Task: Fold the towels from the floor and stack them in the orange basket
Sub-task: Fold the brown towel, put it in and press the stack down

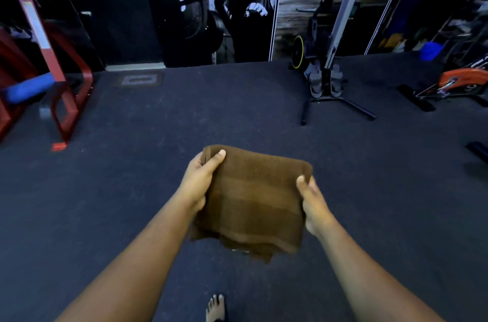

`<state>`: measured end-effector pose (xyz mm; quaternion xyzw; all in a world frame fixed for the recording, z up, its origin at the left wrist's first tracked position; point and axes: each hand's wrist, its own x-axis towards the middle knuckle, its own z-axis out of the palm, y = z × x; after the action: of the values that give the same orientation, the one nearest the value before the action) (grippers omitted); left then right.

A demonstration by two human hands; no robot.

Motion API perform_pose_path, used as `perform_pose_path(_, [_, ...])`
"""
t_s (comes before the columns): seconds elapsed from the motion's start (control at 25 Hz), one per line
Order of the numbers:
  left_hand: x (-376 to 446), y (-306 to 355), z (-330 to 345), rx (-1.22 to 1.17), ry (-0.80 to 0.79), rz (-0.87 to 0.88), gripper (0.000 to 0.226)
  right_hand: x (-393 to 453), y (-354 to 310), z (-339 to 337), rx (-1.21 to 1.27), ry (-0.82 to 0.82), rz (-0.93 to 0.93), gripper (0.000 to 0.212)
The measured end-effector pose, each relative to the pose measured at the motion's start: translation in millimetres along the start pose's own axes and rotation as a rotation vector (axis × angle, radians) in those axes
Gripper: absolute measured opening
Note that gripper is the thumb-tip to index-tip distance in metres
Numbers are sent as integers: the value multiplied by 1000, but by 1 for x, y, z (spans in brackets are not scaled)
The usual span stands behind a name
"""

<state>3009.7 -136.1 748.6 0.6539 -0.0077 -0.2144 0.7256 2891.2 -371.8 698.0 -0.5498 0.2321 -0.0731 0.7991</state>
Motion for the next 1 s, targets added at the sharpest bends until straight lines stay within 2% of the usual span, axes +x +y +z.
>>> perform_pose_path(0.08, [44,5,-15,-97,-1,-180,37,25,15,15,-25,-3,65,44])
perform_pose_path(0.16, [77,-11,-40,-142,-64,-390,53,54,22,25,-29,65,115,39])
perform_pose_path(0.24, [91,-46,-57,-142,-204,-482,71,84,22,27,17,136,150,33])
perform_pose_path(0.32, [111,-76,-60,-142,-261,-484,93,111,24,18,73,199,220,35])
perform_pose_path(0.36, [128,-88,-59,-149,-225,-464,84,124,29,9,74,207,266,36])
perform_pose_path(0.44, [160,-99,-50,-223,-134,-480,48,149,43,-8,-3,120,373,39])
perform_pose_path(0.52, [192,-120,-39,-172,-108,-551,35,181,71,-25,-155,36,441,45])
perform_pose_path(0.6, [214,-157,-33,-32,-76,-566,34,211,103,-38,-219,111,424,45])
perform_pose_path(0.68, [235,-209,-26,102,27,-582,36,247,144,-57,-277,177,417,43])
perform_pose_path(0.8, [262,-288,-26,241,163,-629,32,286,216,-90,-402,171,499,47])
perform_pose_path(0.92, [296,-368,-35,364,189,-617,51,325,289,-116,-551,179,511,56])
perform_pose_path(1.0, [325,-408,-40,416,195,-577,54,355,327,-123,-596,181,509,63])
